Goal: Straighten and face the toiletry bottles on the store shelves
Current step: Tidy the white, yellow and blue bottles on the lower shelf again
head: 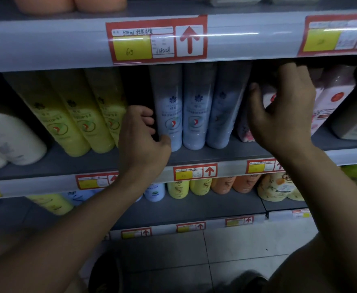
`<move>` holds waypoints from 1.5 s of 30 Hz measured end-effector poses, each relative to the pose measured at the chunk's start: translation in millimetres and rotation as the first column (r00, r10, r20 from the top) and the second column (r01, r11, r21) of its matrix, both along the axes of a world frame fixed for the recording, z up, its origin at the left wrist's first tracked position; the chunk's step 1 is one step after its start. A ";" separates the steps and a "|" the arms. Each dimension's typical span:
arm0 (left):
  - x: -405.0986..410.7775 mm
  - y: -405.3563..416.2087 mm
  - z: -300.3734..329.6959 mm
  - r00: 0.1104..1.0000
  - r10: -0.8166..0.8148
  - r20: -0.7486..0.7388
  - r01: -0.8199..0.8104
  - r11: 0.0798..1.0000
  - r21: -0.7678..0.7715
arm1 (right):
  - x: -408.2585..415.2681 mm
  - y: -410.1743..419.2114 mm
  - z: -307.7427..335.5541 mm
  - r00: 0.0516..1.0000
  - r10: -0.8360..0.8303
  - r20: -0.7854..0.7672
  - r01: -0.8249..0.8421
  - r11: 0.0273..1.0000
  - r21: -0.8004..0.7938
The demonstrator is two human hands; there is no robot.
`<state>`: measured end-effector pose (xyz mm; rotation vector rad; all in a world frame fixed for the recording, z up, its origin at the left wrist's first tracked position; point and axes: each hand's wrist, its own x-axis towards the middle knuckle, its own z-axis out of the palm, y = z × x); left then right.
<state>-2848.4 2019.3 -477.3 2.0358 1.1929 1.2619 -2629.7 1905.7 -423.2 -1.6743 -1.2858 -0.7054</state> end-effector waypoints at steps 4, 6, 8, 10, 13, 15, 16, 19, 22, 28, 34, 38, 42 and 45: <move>6.4 -13.1 12.7 0.999 0.004 0.037 -0.003 1.000 -0.014 | 11.0 -11.9 -2.9 0.999 0.001 -0.046 -0.001 1.000 0.015; 9.2 -25.6 20.7 0.995 -0.086 0.056 0.087 0.996 -0.019 | 11.9 -19.9 -2.8 0.996 0.022 -0.088 -0.019 0.999 0.034; 8.8 -40.0 28.8 0.980 -0.186 0.072 0.188 0.982 -0.020 | 12.2 -27.8 -2.3 0.987 0.034 -0.157 -0.030 0.999 0.028; 8.1 -50.7 36.9 0.962 -0.266 0.058 0.267 0.964 -0.010 | 14.0 -34.4 -2.5 0.974 -0.002 -0.224 -0.002 1.000 -0.020; 13.9 -51.3 44.6 0.942 -0.333 0.026 0.334 0.943 -0.011 | 16.1 -40.6 3.5 0.959 -0.107 -0.262 0.056 0.979 -0.195; 20.4 -47.6 41.1 0.935 -0.354 0.012 0.354 0.934 -0.043 | 17.0 -41.7 13.1 0.960 -0.167 -0.223 0.073 0.922 -0.380; 22.5 -46.2 38.5 0.933 -0.361 0.009 0.361 0.931 -0.060 | 17.0 -41.1 18.9 0.963 -0.184 -0.198 0.075 0.886 -0.458; 27.5 -48.2 36.2 0.924 -0.382 -0.002 0.381 0.921 -0.087 | 15.9 -37.0 28.8 0.959 -0.212 -0.188 0.081 0.841 -0.535; 39.2 -51.2 39.8 0.923 -0.383 0.033 0.384 0.921 -0.058 | 17.0 -35.8 24.4 0.932 -0.265 -0.248 0.122 0.872 -0.473; 74.2 -46.2 32.6 0.930 -0.367 0.032 0.363 0.928 0.086 | 40.7 -36.0 21.3 0.939 -0.263 -0.222 0.164 0.909 -0.383; 92.3 -46.0 34.2 0.947 -0.321 -0.035 0.321 0.926 0.200 | 53.9 -30.2 15.4 0.921 -0.308 -0.238 0.237 0.928 -0.286; 93.1 -42.7 39.7 0.952 -0.301 -0.051 0.304 0.917 0.260 | 53.2 -32.7 9.8 0.916 -0.268 -0.298 0.203 0.952 -0.231; 93.9 -41.8 47.2 0.988 -0.140 -0.071 0.156 0.920 0.360 | 43.1 -33.9 0.2 0.928 -0.128 -0.349 0.093 0.989 -0.116; 94.1 -42.7 53.2 0.992 -0.079 -0.100 0.111 0.927 0.359 | 27.9 -27.8 -19.5 0.950 -0.013 -0.312 -0.056 0.976 -0.211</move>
